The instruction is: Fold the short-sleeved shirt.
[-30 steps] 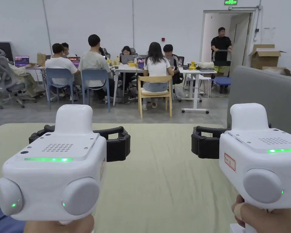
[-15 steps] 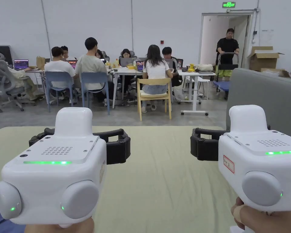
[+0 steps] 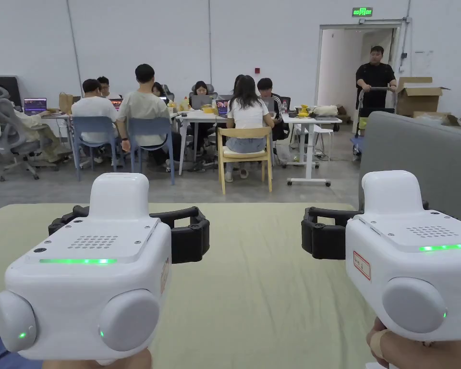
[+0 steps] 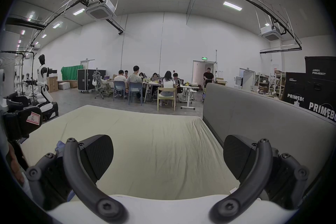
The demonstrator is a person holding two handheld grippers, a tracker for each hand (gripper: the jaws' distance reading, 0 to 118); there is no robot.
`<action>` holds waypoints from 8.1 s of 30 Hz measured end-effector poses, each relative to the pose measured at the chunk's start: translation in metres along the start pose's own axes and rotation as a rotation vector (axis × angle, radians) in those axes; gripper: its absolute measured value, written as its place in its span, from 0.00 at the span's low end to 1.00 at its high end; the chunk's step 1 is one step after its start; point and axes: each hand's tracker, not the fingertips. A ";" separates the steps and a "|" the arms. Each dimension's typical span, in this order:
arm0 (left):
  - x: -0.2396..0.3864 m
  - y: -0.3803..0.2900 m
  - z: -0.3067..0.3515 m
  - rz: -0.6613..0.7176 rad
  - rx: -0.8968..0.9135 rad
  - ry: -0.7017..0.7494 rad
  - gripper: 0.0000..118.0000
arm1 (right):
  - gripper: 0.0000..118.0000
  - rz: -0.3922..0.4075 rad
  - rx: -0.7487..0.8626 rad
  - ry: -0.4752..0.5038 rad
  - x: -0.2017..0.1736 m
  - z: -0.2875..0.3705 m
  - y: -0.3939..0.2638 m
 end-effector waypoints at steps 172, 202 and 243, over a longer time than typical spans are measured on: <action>0.001 -0.072 -0.208 0.076 -0.536 -0.246 0.01 | 0.02 0.049 -0.221 0.255 0.001 -0.014 -0.025; -0.005 -0.152 -0.122 0.250 -0.471 -0.314 1.00 | 0.02 -0.134 -0.335 0.255 0.050 -0.032 -0.091; -0.049 -0.295 -0.300 0.062 -0.821 -0.157 0.06 | 0.02 -0.105 -0.779 0.091 0.089 -0.189 -0.241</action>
